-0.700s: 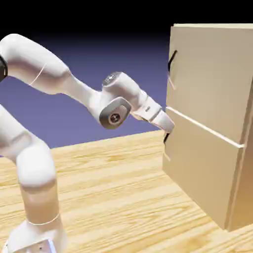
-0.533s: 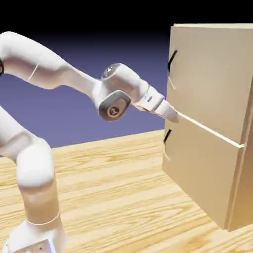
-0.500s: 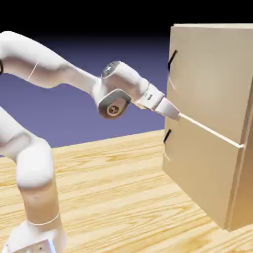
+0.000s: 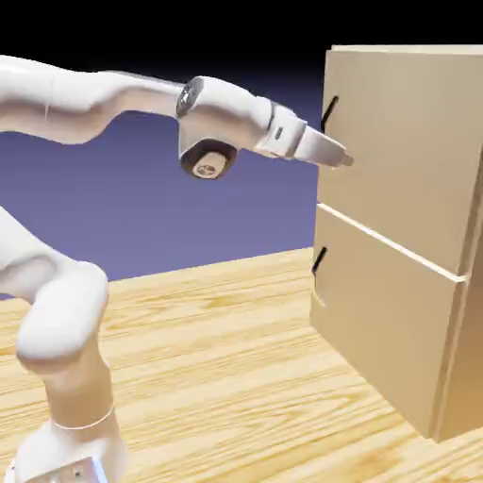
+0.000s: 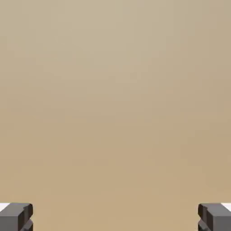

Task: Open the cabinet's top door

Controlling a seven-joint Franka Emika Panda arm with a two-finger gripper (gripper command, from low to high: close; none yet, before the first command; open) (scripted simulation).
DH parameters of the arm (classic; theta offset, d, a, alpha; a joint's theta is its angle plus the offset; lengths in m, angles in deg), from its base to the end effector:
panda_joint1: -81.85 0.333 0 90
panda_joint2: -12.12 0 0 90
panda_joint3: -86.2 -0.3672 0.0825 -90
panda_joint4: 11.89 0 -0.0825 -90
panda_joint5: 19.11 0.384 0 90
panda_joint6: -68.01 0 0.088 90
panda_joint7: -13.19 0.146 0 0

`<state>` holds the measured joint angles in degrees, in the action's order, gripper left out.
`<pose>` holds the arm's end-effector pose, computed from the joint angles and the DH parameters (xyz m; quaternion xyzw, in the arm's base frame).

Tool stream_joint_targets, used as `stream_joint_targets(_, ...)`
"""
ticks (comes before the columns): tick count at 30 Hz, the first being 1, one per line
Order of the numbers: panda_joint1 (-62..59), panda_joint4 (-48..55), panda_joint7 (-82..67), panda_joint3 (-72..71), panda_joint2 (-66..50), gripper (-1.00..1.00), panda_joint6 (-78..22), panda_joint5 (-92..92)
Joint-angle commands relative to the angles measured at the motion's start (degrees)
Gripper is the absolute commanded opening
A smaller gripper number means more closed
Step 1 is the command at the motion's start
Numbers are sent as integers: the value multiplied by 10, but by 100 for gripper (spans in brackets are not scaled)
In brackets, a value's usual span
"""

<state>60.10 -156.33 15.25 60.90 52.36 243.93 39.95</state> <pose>0.3910 0.0065 0.6414 -0.7420 0.3391 -0.5409 0.2047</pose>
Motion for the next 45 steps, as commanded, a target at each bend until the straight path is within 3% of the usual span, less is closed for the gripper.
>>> stream_joint_targets(1,-9,7,-17,-11,3,0,1,25)
stream_joint_targets(45,-427,316,-729,-470,133,0,33,1067)
